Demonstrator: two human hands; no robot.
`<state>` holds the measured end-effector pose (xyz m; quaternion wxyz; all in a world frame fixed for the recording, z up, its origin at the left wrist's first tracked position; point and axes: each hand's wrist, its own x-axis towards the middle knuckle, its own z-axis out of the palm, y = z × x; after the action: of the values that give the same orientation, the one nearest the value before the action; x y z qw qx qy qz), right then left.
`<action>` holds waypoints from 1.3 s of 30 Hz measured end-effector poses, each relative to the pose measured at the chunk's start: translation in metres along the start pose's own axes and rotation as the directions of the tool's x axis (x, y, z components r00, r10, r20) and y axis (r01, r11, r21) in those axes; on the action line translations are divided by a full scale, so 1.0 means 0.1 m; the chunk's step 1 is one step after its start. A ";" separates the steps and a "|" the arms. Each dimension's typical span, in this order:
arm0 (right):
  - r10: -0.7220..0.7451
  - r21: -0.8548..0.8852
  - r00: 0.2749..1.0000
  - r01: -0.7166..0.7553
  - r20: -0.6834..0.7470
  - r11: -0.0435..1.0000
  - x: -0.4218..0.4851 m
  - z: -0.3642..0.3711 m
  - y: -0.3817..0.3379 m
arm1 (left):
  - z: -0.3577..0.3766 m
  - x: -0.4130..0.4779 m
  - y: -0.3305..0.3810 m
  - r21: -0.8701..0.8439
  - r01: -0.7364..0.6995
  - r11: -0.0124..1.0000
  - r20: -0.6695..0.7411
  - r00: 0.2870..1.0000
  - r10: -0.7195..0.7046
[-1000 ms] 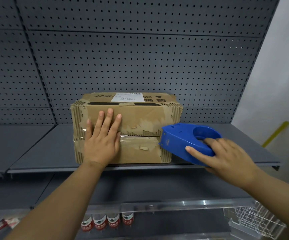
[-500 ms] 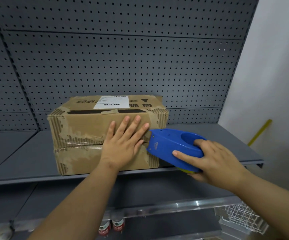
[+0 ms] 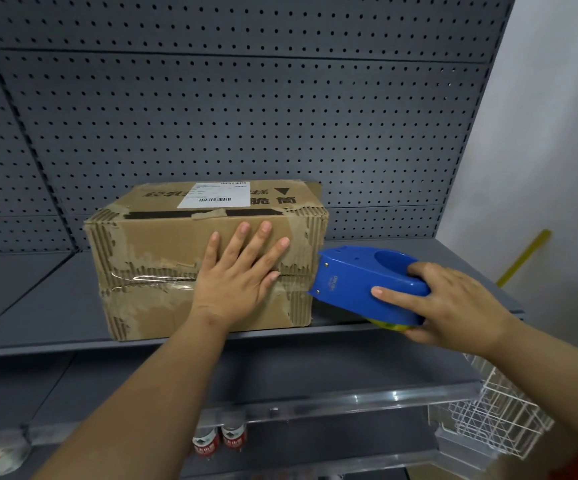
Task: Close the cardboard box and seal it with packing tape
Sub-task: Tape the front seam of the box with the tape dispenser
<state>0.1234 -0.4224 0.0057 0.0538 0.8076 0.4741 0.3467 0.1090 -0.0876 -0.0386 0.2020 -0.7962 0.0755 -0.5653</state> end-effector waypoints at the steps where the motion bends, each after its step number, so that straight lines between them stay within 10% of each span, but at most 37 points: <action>1: -0.005 -0.001 1.000 0.005 0.002 1.000 0.00 0.01 0.01 | 0.00 0.00 0.00 0.008 -0.002 1.000 -0.003 1.000 0.002; 39: -0.041 0.006 0.986 0.040 0.161 0.999 -0.03 -0.28 0.47 | 0.04 0.01 0.03 0.064 -0.030 0.998 -0.021 0.999 0.031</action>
<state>0.1402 -0.4570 0.0449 0.0978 0.8231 0.4850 0.2787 0.1131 -0.0895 -0.0396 0.2349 -0.7818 0.0718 -0.5731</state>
